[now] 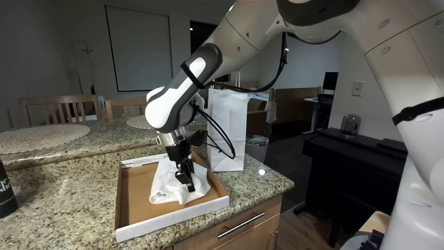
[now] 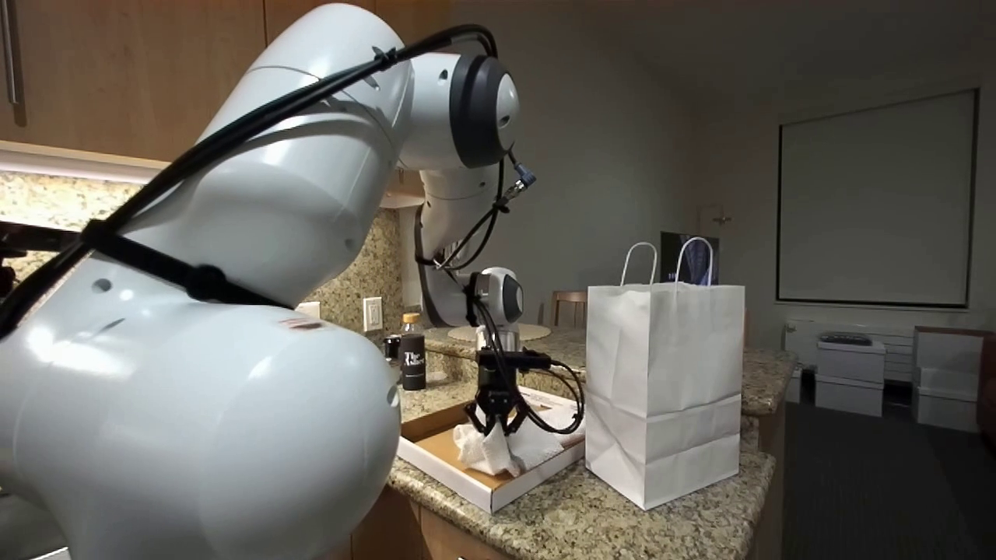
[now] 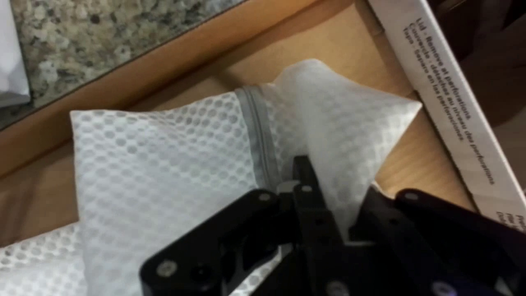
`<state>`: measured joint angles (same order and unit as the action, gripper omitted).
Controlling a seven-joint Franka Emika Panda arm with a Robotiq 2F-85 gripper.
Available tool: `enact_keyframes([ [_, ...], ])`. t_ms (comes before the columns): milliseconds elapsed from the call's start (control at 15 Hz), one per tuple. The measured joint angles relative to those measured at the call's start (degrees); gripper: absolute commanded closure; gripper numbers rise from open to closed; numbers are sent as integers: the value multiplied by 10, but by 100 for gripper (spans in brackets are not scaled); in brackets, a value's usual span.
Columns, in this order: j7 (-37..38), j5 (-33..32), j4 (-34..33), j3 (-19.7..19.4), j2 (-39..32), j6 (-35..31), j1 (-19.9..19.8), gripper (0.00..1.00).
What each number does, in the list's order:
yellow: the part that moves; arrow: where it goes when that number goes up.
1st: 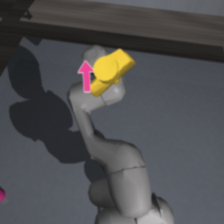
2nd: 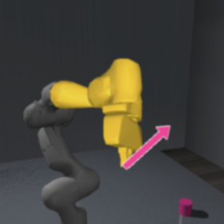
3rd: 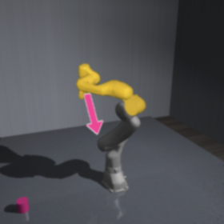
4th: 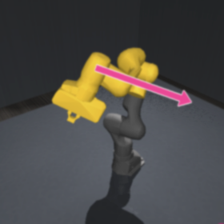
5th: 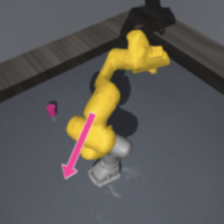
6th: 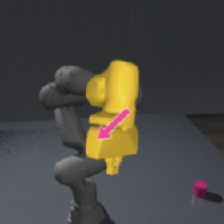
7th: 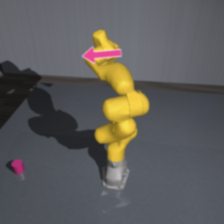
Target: Put one towel in the bag
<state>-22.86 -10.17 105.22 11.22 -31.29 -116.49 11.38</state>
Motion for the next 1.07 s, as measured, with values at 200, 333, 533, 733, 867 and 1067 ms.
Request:
enact_keyframes([
  [200,-61,59,-5,23,10,40,-32,91],
  [333,-100,98,-4,36,31,64,-53,90],
  [533,-147,151,0,43,81,92,-77,92],
  [733,-166,184,15,40,158,99,-87,92],
  [867,-166,190,21,37,217,105,-87,92],
  [1067,-161,194,18,23,300,113,-80,92],
])
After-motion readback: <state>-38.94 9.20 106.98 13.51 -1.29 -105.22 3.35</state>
